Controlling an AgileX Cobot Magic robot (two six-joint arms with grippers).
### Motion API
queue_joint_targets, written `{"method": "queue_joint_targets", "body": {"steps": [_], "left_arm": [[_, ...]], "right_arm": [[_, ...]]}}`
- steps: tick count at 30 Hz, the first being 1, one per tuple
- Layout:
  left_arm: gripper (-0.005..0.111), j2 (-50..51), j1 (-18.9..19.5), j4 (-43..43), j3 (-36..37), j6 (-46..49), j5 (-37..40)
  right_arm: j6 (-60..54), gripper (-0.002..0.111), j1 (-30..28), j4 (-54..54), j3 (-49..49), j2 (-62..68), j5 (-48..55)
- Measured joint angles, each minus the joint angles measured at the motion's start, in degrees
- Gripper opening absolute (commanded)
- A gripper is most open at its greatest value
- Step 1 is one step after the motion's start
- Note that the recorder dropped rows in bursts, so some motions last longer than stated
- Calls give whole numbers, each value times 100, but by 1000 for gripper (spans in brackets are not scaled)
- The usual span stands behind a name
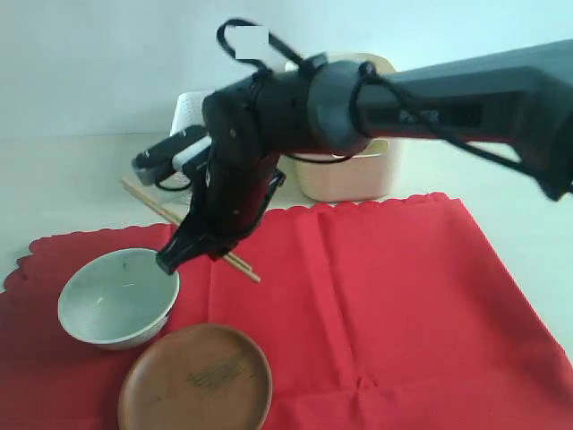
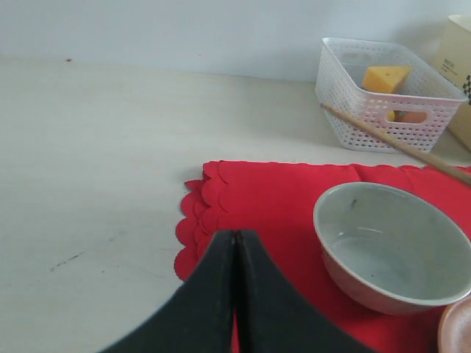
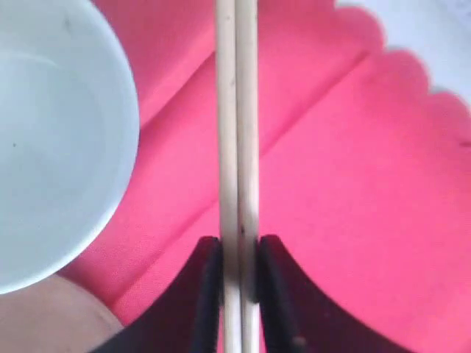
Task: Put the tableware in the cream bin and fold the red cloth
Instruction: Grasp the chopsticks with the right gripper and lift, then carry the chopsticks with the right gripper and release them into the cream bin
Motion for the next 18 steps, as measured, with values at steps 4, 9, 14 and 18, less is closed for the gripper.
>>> {"method": "queue_joint_targets", "body": {"steps": [4, 9, 14, 18], "left_arm": [[1, 0, 0, 0, 0, 0, 0], [1, 0, 0, 0, 0, 0, 0], [1, 0, 0, 0, 0, 0, 0], [1, 0, 0, 0, 0, 0, 0]], "right_arm": [[-10, 0, -245, 0, 0, -540, 39], [-114, 0, -941, 0, 0, -1088, 49], [-414, 0, -1812, 232, 0, -1297, -368], [-983, 0, -2458, 1099, 0, -1223, -1101]]}}
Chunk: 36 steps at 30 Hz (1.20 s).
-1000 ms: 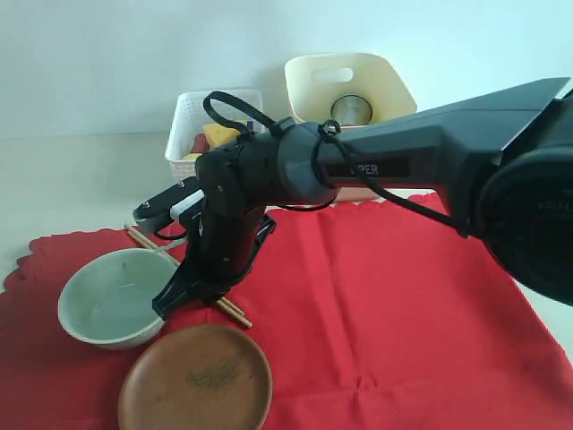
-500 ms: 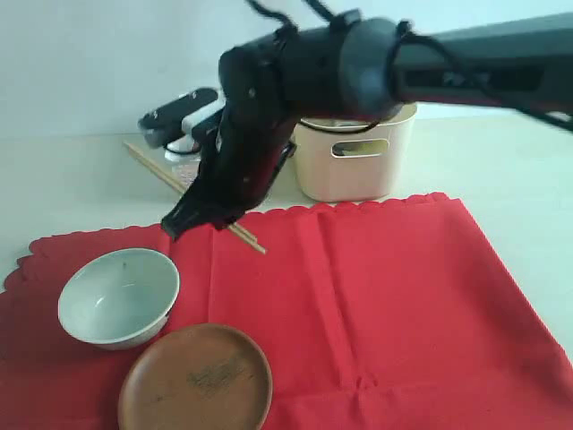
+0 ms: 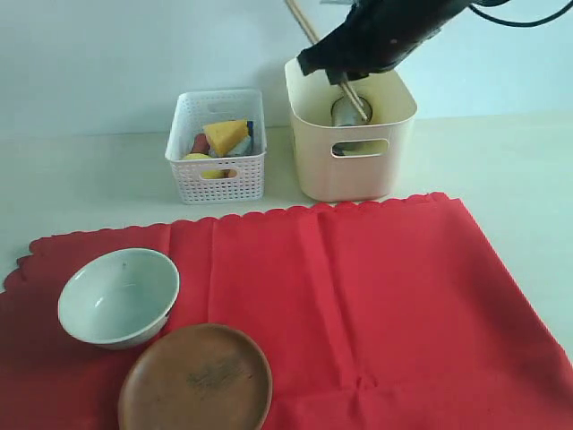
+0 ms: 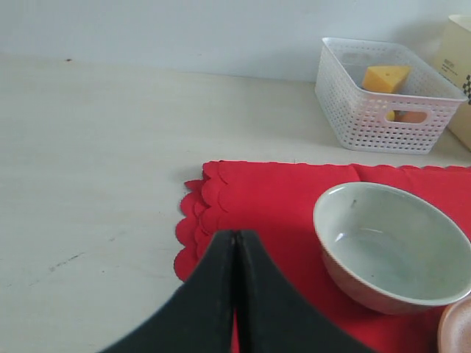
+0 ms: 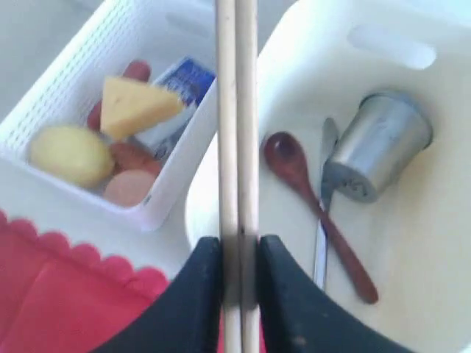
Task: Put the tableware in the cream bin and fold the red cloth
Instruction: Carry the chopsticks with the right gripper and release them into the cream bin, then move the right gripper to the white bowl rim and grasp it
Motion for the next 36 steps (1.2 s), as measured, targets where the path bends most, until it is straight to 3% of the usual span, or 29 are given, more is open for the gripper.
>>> {"method": "queue_joint_targets", "body": {"steps": [6, 13, 15, 17, 18, 20, 22, 29, 36], "left_arm": [[1, 0, 0, 0, 0, 0, 0], [1, 0, 0, 0, 0, 0, 0], [1, 0, 0, 0, 0, 0, 0], [1, 0, 0, 0, 0, 0, 0], [1, 0, 0, 0, 0, 0, 0], [1, 0, 0, 0, 0, 0, 0], [1, 0, 0, 0, 0, 0, 0], [1, 0, 0, 0, 0, 0, 0], [1, 0, 0, 0, 0, 0, 0]], "right_arm": [[-1425, 0, -577, 1850, 0, 736, -1706], [-2047, 1, -631, 2315, 0, 1758, -2956], [-2075, 8, -631, 2330, 0, 1897, -3079], [-2107, 24, -631, 2329, 0, 1984, -3163], [-2107, 37, -631, 2329, 0, 1984, -3177], [-2116, 52, -631, 2329, 0, 1984, -3177], [-2116, 58, -631, 2329, 0, 1984, -3141], [-2116, 59, -631, 2329, 0, 1227, -2240], [-2116, 59, -578, 2404, 0, 39, -547]]}}
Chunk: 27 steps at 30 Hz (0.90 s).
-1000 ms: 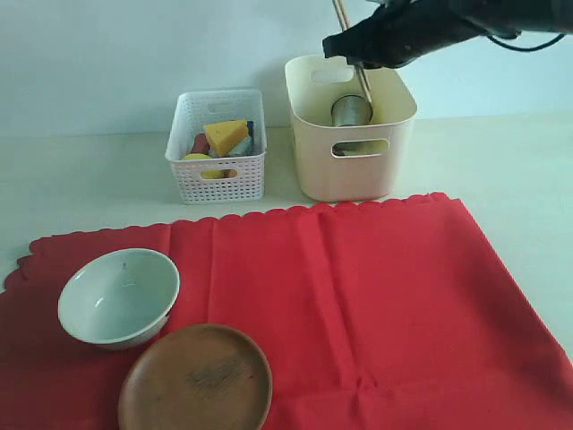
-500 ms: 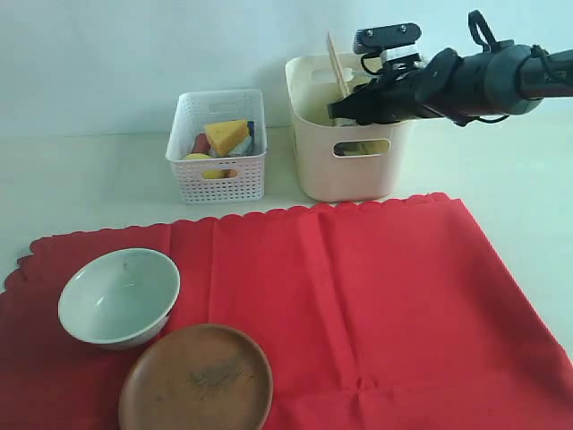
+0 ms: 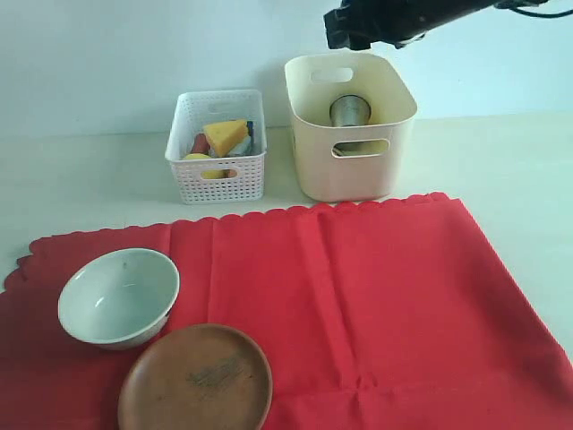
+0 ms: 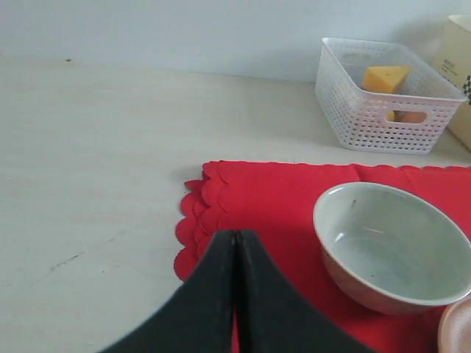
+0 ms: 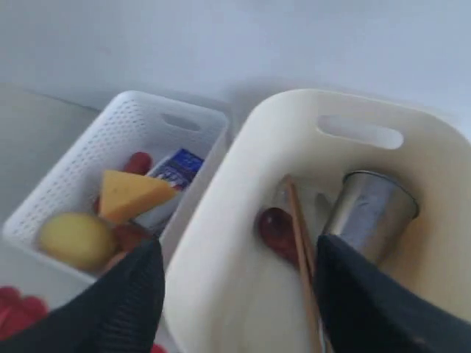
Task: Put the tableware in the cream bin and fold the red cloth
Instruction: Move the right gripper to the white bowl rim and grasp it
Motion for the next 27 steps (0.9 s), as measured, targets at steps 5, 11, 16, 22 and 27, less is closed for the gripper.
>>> {"method": "queue_joint_targets", "body": {"steps": [5, 11, 16, 22, 27], "left_arm": [[1, 0, 0, 0, 0, 0, 0], [1, 0, 0, 0, 0, 0, 0], [1, 0, 0, 0, 0, 0, 0], [1, 0, 0, 0, 0, 0, 0], [1, 0, 0, 0, 0, 0, 0]], "right_arm": [[-15, 59, 394, 12, 0, -292, 985], [-86, 59, 1269, 12, 0, -217, 1910], [268, 59, 1958, 24, 0, 177, 2270], [675, 59, 2548, -236, 0, 867, 2174], [1215, 59, 2797, -788, 0, 1229, 1751]]}}
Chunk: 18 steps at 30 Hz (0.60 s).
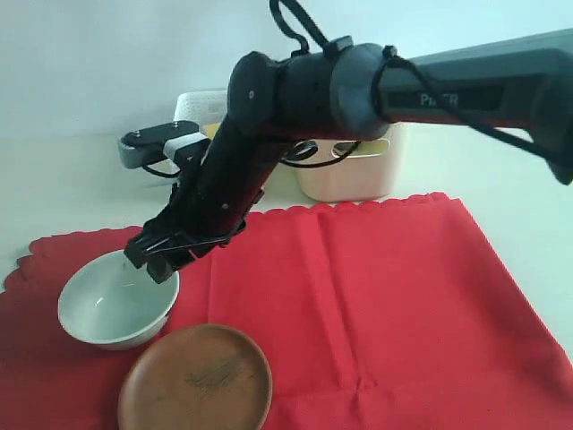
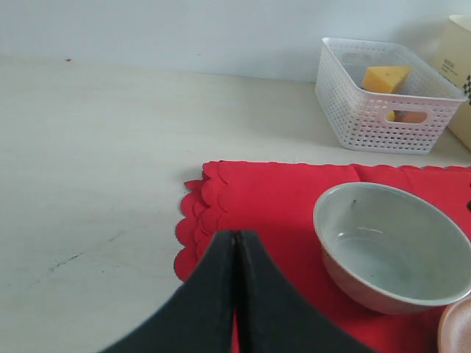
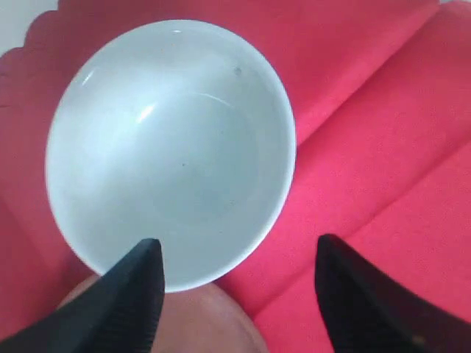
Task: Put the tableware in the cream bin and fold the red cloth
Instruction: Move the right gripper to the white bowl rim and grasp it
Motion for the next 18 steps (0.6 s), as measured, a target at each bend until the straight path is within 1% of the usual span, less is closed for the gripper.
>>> {"method": "queue_joint_targets", "body": {"steps": [7, 9, 11, 13, 14, 15, 16, 17, 18], "left_arm": [[1, 0, 0, 0, 0, 0, 0], [1, 0, 0, 0, 0, 0, 0], [1, 0, 0, 0, 0, 0, 0], [1, 0, 0, 0, 0, 0, 0], [1, 0, 0, 0, 0, 0, 0], [1, 0, 0, 0, 0, 0, 0], [1, 0, 0, 0, 0, 0, 0], [1, 0, 0, 0, 0, 0, 0], [1, 0, 0, 0, 0, 0, 0]], "right_arm": [[203, 59, 124, -19, 0, 327, -265], [203, 57, 200, 18, 0, 411, -352], [216, 53, 258, 69, 0, 526, -476], [230, 45, 282, 69, 0, 637, -573], [241, 32, 291, 69, 0, 676, -610], [268, 23, 291, 69, 0, 717, -662], [286, 8, 291, 69, 0, 729, -703], [312, 0, 295, 69, 0, 730, -819], [340, 0, 295, 85, 0, 730, -944]]}}
